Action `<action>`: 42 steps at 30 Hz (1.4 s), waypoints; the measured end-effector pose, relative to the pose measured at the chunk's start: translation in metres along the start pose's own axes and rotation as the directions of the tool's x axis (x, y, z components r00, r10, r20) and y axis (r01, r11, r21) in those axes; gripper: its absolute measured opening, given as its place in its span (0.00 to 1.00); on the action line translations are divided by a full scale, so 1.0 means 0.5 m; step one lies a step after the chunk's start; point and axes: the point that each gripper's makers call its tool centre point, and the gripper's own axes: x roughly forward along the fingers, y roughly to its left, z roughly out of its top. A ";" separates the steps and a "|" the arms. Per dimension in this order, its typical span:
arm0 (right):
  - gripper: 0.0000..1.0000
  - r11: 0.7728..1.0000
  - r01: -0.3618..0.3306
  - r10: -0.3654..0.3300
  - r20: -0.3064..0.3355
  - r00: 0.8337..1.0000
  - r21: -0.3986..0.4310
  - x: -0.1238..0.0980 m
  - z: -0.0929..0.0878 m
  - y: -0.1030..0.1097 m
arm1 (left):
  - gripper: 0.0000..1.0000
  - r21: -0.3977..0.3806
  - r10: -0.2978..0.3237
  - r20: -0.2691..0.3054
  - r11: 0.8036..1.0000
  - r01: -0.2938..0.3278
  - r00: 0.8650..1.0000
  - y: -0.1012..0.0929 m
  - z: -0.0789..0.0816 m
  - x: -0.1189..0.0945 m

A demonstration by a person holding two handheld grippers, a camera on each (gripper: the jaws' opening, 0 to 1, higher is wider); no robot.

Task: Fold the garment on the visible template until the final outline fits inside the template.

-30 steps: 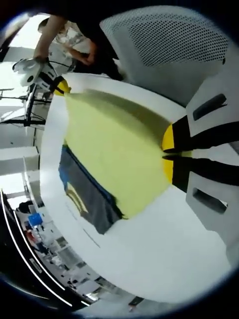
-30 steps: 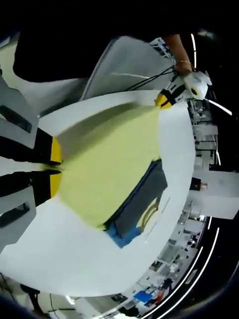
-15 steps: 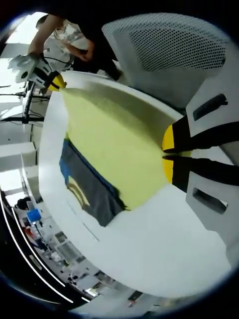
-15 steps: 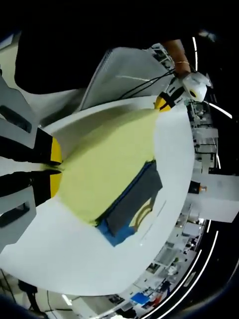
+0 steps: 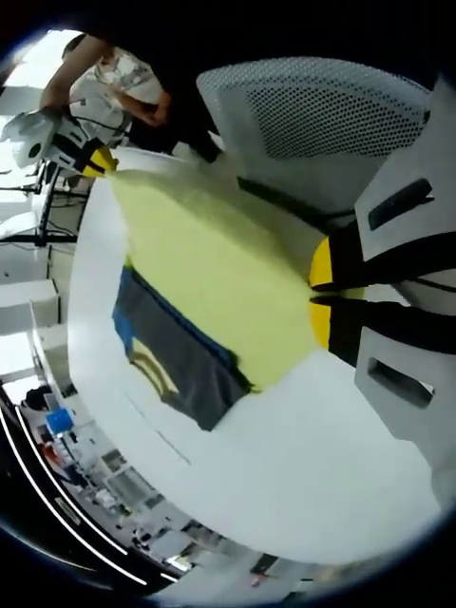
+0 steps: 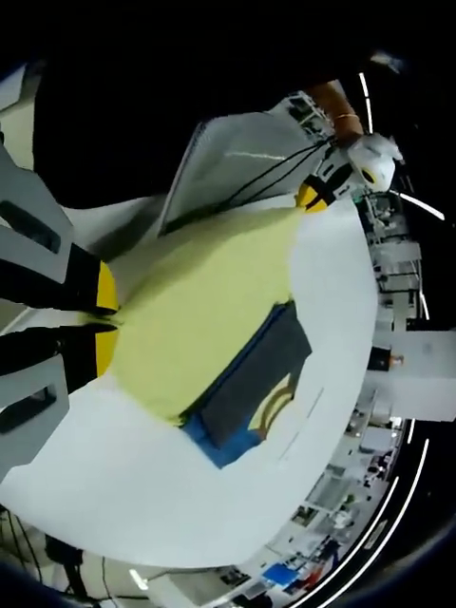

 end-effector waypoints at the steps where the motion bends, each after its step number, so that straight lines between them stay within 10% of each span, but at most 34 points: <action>1: 0.00 1.000 -0.003 0.003 -0.002 1.000 0.010 -0.003 0.001 0.001 | 0.01 -0.004 0.000 -0.001 1.000 0.000 1.000 -0.002 0.002 -0.005; 19: 0.00 0.995 0.084 -0.082 0.033 0.996 -0.052 -0.012 0.063 -0.061 | 0.01 0.053 0.090 0.057 0.994 -0.093 0.994 0.066 0.061 -0.013; 42: 0.00 0.952 0.286 -0.269 0.153 0.951 -0.107 -0.009 0.185 -0.190 | 0.01 0.022 0.267 0.200 0.961 -0.277 0.943 0.211 0.145 0.014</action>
